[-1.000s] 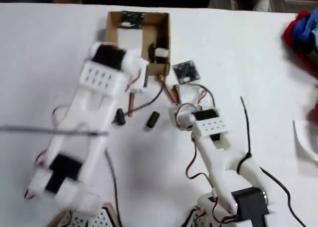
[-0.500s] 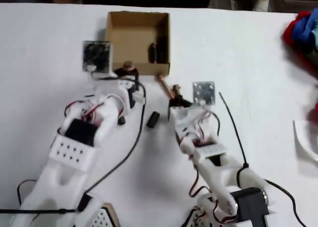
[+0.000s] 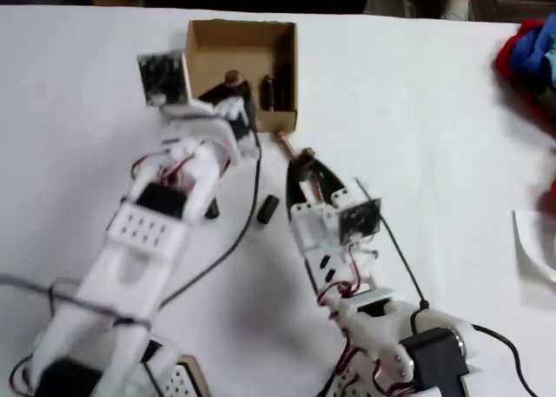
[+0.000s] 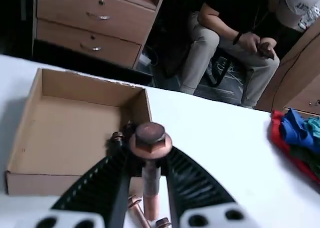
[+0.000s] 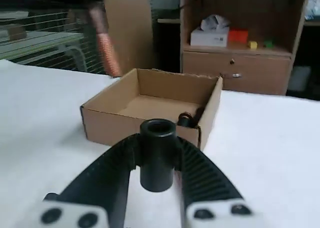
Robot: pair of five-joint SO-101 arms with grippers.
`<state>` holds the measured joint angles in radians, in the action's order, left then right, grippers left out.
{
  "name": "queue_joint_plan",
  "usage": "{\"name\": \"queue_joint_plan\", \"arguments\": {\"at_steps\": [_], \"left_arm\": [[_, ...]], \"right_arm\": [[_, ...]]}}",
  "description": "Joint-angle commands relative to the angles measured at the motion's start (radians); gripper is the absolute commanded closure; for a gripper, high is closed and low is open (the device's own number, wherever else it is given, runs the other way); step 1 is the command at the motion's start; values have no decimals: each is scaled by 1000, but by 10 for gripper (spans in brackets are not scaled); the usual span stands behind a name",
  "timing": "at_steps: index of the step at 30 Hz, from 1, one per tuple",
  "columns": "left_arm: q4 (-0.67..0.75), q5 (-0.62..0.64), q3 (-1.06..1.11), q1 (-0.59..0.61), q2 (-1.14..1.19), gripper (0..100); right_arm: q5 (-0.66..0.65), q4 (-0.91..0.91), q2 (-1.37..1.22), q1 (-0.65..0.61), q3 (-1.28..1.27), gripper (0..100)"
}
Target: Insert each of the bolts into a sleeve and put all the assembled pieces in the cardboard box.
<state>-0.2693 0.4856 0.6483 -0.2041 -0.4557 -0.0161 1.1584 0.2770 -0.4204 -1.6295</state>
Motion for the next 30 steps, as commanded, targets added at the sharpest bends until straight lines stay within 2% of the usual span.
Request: {"name": "queue_joint_plan", "arguments": {"at_steps": [1, 4, 10, 20, 26, 30], "left_arm": [[-100, 78, -177, -12, 91, 976], [-149, 77, -197, -71, 92, 976], [-130, 2, -165, -167, 98, 976], [-133, -11, -174, -137, 74, 976], [-198, -173, -165, -143, -26, 976], [-196, -187, -165, -150, -38, 976]], "right_arm": [[-43, 79, 45, -13, -8, 978], [-44, 81, 45, -4, -6, 978], [-46, 76, 45, -4, -3, 978], [-46, 68, 44, 2, -2, 978], [-46, -28, 44, 24, 38, 978], [-46, -28, 44, 35, 41, 978]]}}
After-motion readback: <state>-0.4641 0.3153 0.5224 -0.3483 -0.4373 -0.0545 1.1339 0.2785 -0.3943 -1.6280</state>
